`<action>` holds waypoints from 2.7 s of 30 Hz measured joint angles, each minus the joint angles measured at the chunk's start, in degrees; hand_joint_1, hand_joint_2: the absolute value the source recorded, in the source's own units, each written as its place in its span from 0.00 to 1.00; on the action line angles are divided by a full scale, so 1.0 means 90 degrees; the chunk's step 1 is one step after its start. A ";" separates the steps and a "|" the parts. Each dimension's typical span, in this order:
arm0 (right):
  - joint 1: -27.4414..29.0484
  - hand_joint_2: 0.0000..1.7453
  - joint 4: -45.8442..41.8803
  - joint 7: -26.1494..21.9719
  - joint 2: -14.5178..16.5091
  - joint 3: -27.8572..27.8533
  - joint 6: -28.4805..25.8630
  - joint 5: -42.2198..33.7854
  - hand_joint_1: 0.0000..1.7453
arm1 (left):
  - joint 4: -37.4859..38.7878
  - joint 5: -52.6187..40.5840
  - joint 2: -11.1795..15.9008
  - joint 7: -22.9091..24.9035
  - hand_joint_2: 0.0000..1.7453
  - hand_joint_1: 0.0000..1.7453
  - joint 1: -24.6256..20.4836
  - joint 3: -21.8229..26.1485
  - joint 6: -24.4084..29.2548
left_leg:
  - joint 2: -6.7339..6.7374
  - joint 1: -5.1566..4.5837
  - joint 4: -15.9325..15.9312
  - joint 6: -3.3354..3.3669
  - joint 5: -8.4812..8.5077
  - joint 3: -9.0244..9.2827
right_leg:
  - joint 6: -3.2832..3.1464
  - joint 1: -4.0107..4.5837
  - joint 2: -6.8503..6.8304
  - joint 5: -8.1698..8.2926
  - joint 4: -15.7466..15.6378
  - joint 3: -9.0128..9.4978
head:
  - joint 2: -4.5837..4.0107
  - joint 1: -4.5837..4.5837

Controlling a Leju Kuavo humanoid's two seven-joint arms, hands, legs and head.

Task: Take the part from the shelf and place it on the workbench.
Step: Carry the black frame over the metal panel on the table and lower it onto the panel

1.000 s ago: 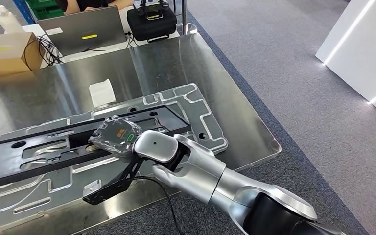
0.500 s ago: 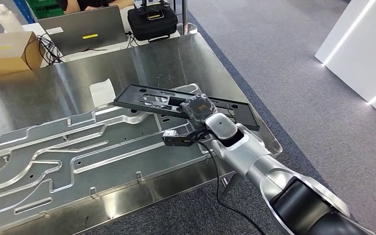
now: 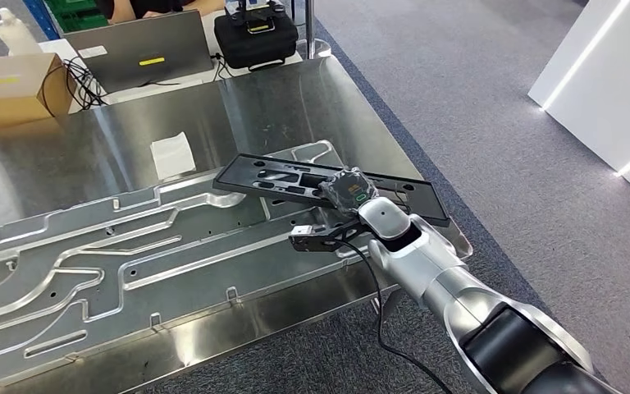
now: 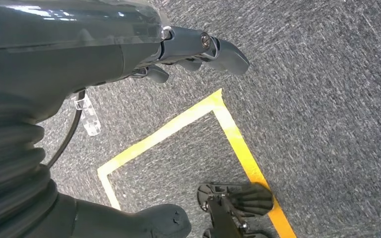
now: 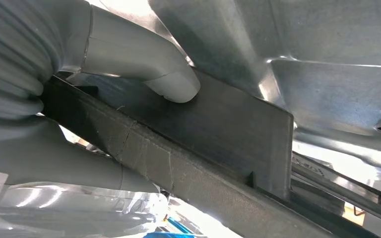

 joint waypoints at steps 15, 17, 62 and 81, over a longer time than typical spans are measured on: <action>0.0037 1.00 -0.0892 -0.0812 0.0898 0.0126 0.1006 -0.0412 1.00 | 0.0000 0.0027 -0.0019 0.0053 1.00 0.00 -0.0099 -0.0156 -0.0092 | 0.0036 0.0012 -0.0003 -0.0002 -0.0001 -0.0001 | -0.0002 0.0001 0.0034 0.0000 0.0003 -0.0009 | 0.0000 -0.0001; 0.0087 1.00 -0.1331 -0.0901 0.1121 0.0372 0.1341 -0.0709 1.00 | 0.0000 0.0067 -0.0028 0.0003 1.00 0.00 -0.0105 -0.0183 -0.0133 | 0.0035 0.0020 -0.0004 -0.0005 -0.0003 -0.0002 | -0.0007 0.0006 0.0033 -0.0003 0.0003 -0.0010 | 0.0000 0.0000; 0.0103 1.00 -0.1649 -0.0257 0.0993 0.1597 0.0915 -0.1312 1.00 | 0.0000 0.0528 -0.0050 -0.0110 1.00 0.00 -0.0089 -0.0499 -0.0227 | 0.0019 0.0020 -0.0003 -0.0009 -0.0007 -0.0013 | -0.0009 0.0017 0.0023 -0.0004 -0.0015 -0.0003 | -0.0001 0.0001; 0.0259 1.00 -0.1460 -0.0457 0.0976 0.1535 0.0942 -0.1232 1.00 | 0.0000 0.0533 -0.0059 -0.0329 1.00 0.00 -0.0105 -0.0582 -0.0338 | 0.0019 0.0019 -0.0002 -0.0009 -0.0007 -0.0012 | -0.0009 0.0016 0.0024 -0.0003 -0.0017 -0.0003 | 0.0000 0.0000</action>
